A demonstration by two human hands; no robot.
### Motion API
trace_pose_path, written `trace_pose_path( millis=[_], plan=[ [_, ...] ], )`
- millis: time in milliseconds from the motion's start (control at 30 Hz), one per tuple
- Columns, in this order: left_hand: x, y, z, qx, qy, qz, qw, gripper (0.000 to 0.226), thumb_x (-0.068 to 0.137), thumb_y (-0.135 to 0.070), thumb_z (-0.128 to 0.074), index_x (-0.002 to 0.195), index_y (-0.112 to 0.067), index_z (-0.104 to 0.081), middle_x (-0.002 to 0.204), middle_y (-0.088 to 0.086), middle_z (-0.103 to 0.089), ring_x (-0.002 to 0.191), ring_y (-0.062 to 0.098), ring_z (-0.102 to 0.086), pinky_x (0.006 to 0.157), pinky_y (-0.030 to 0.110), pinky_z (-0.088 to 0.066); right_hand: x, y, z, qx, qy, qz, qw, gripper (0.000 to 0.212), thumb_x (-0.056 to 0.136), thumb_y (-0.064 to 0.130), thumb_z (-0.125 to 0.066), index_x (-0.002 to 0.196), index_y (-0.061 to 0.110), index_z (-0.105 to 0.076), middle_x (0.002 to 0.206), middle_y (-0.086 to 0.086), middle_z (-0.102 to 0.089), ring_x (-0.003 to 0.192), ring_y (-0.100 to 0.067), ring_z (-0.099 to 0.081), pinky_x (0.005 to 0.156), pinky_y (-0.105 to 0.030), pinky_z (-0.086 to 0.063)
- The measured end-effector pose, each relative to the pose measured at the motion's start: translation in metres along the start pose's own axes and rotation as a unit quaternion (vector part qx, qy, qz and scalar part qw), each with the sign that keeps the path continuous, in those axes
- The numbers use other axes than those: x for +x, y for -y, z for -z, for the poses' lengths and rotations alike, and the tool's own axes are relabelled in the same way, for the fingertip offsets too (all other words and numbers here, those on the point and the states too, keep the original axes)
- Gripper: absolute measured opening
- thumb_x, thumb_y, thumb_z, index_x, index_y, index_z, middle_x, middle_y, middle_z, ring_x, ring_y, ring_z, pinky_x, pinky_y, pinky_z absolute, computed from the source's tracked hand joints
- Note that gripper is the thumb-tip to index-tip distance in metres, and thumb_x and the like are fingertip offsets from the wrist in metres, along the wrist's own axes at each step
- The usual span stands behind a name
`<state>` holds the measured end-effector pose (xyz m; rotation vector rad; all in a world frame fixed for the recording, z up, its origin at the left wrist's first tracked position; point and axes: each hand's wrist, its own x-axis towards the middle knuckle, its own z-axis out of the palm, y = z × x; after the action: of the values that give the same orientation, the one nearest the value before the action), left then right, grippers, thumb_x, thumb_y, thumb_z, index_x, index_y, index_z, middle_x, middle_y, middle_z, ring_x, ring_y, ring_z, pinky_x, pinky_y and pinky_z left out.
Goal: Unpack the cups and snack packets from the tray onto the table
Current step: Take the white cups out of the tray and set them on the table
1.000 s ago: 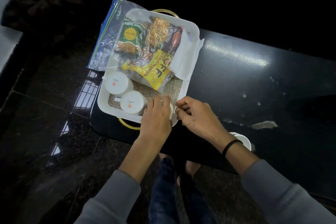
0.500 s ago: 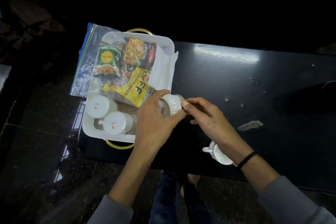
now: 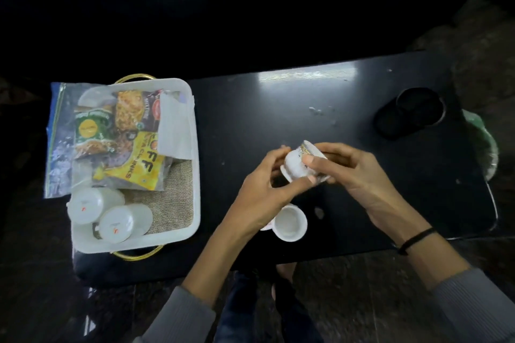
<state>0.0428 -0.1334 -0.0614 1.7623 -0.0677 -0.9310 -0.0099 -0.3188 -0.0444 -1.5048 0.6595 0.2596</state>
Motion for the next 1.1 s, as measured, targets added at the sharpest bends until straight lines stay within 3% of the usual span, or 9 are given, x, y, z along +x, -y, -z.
trace_pose_path(
  millis=[100, 200, 367, 433, 567, 733, 967, 1100],
  plan=[
    [0.002, 0.003, -0.017, 0.091, 0.026, -0.002, 0.995, 0.081, 0.068, -0.064, -0.078, 0.141, -0.044, -0.047, 0.14, -0.024, -0.058, 0.128, -0.008, -0.053, 0.111, 0.029, -0.045, -0.009, -0.018, 0.031, -0.129, -0.072, 0.023, 0.989, 0.051, 0.066, 0.052, -0.09, 0.111, 0.033, -0.075, 0.106, 0.015, -0.078, 0.1, -0.002, -0.072, 0.084, -0.022, -0.054],
    [0.002, 0.007, -0.028, 0.149, 0.046, 0.005, 0.988, 0.081, 0.069, -0.063, -0.073, 0.143, -0.042, -0.047, 0.146, -0.021, -0.055, 0.133, -0.003, -0.049, 0.112, 0.03, -0.042, -0.019, -0.04, 0.053, -0.243, -0.088, 0.042, 0.965, 0.061, 0.063, 0.057, -0.09, 0.117, 0.037, -0.07, 0.106, 0.02, -0.075, 0.098, 0.006, -0.069, 0.085, -0.016, -0.053],
    [0.003, 0.013, -0.04, 0.246, 0.069, -0.003, 0.967, 0.071, 0.078, -0.047, -0.079, 0.142, -0.041, -0.048, 0.137, -0.022, -0.059, 0.121, -0.001, -0.055, 0.105, 0.026, -0.046, -0.031, -0.069, 0.06, -0.384, -0.051, 0.103, 0.916, 0.066, 0.067, 0.052, -0.087, 0.125, 0.031, -0.065, 0.118, 0.016, -0.07, 0.102, -0.007, -0.065, 0.089, -0.035, -0.056],
    [0.002, 0.013, -0.044, 0.281, 0.081, -0.012, 0.956, 0.074, 0.079, -0.046, -0.08, 0.145, -0.038, -0.047, 0.143, -0.017, -0.057, 0.131, 0.006, -0.053, 0.111, 0.032, -0.043, -0.036, -0.078, 0.058, -0.418, -0.043, 0.119, 0.9, 0.068, 0.068, 0.05, -0.087, 0.128, 0.029, -0.064, 0.123, 0.014, -0.069, 0.106, -0.011, -0.064, 0.092, -0.035, -0.054],
    [-0.002, 0.012, -0.052, 0.345, 0.102, -0.037, 0.932, 0.08, 0.08, -0.044, -0.08, 0.151, -0.035, -0.043, 0.153, -0.011, -0.051, 0.143, 0.014, -0.042, 0.121, 0.046, -0.031, -0.045, -0.093, 0.055, -0.45, -0.02, 0.13, 0.883, 0.069, 0.071, 0.053, -0.083, 0.132, 0.031, -0.059, 0.128, 0.016, -0.066, 0.112, -0.011, -0.061, 0.095, -0.032, -0.047],
    [-0.003, 0.016, -0.059, 0.381, 0.112, -0.049, 0.917, 0.081, 0.081, -0.044, -0.079, 0.152, -0.032, -0.042, 0.152, -0.01, -0.052, 0.143, 0.015, -0.042, 0.125, 0.045, -0.022, -0.05, -0.104, 0.05, -0.458, -0.013, 0.137, 0.878, 0.065, 0.076, 0.057, -0.077, 0.134, 0.036, -0.055, 0.127, 0.018, -0.065, 0.112, -0.009, -0.06, 0.093, -0.03, -0.046],
    [-0.003, 0.022, -0.066, 0.387, 0.118, -0.059, 0.913, 0.081, 0.08, -0.043, -0.079, 0.151, -0.031, -0.042, 0.15, -0.01, -0.054, 0.142, 0.013, -0.043, 0.123, 0.047, -0.024, -0.051, -0.112, 0.05, -0.466, -0.022, 0.132, 0.875, 0.065, 0.076, 0.055, -0.077, 0.134, 0.034, -0.054, 0.128, 0.016, -0.066, 0.115, -0.011, -0.06, 0.093, -0.033, -0.046],
    [-0.004, 0.027, -0.069, 0.404, 0.12, -0.069, 0.904, 0.074, 0.085, -0.046, -0.074, 0.149, -0.034, -0.041, 0.147, -0.014, -0.055, 0.141, 0.01, -0.043, 0.127, 0.045, -0.01, -0.053, -0.115, 0.049, -0.461, -0.035, 0.132, 0.877, 0.069, 0.075, 0.056, -0.079, 0.135, 0.032, -0.053, 0.131, 0.013, -0.064, 0.118, -0.013, -0.059, 0.094, -0.03, -0.041]
  ],
)
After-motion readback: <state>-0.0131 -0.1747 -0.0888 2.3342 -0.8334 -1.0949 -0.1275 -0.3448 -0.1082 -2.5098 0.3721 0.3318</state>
